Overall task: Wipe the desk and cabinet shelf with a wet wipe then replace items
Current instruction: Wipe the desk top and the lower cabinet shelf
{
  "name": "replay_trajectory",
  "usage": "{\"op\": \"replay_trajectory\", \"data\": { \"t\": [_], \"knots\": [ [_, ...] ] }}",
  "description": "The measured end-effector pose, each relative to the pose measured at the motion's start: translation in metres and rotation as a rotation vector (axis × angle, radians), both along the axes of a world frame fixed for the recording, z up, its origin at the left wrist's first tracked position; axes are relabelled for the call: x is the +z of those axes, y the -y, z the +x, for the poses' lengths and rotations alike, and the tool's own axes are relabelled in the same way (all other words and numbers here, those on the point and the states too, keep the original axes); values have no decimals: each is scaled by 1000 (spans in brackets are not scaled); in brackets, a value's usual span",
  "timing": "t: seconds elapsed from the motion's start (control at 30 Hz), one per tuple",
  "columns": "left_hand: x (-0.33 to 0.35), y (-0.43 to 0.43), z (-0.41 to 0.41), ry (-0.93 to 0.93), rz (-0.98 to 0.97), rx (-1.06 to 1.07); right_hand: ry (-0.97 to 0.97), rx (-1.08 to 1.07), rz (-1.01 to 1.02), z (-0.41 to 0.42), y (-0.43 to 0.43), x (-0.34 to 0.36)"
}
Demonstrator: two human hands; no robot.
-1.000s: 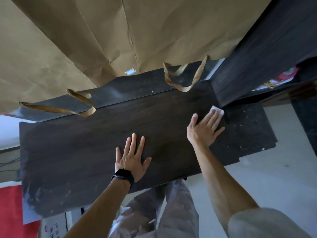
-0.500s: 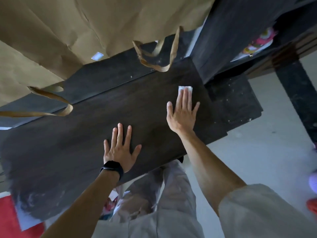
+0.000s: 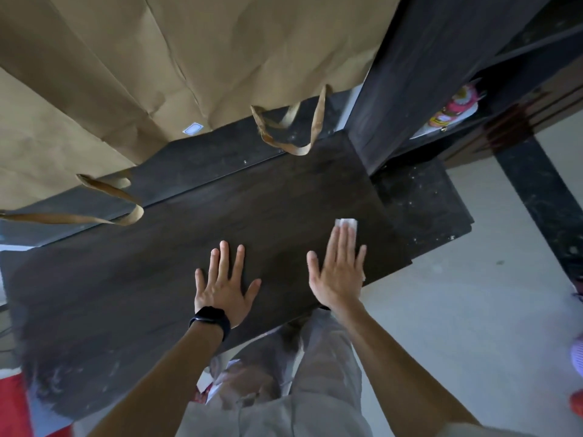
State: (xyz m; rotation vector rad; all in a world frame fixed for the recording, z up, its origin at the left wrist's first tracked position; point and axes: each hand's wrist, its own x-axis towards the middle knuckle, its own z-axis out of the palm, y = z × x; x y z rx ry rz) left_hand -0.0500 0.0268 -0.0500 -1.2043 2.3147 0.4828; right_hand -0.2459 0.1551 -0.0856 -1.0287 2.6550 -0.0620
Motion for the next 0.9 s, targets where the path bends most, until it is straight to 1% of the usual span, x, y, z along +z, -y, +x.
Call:
{"op": "replay_trajectory", "data": {
  "t": [0.07,0.13,0.2,0.3,0.37,0.5,0.6,0.67,0.73,0.8,0.9],
  "knots": [
    [0,1,1,5,-11,-5,5,141,-25,5,22,1],
    [0,2,-1,8,-15,-10,4,190,-54,-18,49,1],
    [1,2,-3,19,-15,-12,3,155,-79,-55,80,0],
    [5,1,-7,47,-2,13,13,-11,-118,-102,125,-2],
    [8,1,-10,61,23,34,7,-82,-150,-121,145,-3],
    [11,4,-16,71,42,77,18,-67,-158,-134,163,-3],
    [14,2,-17,50,52,116,7,13,-175,-139,154,-6],
    [19,0,-22,6,58,150,15,45,-190,-147,150,-5],
    [24,-3,-22,-74,37,239,35,61,-175,-148,152,-3],
    [26,-10,-7,-131,3,347,33,176,-142,-132,152,0],
    [20,-25,41,-125,-73,481,-27,534,-177,-75,141,-2]
  ]
}}
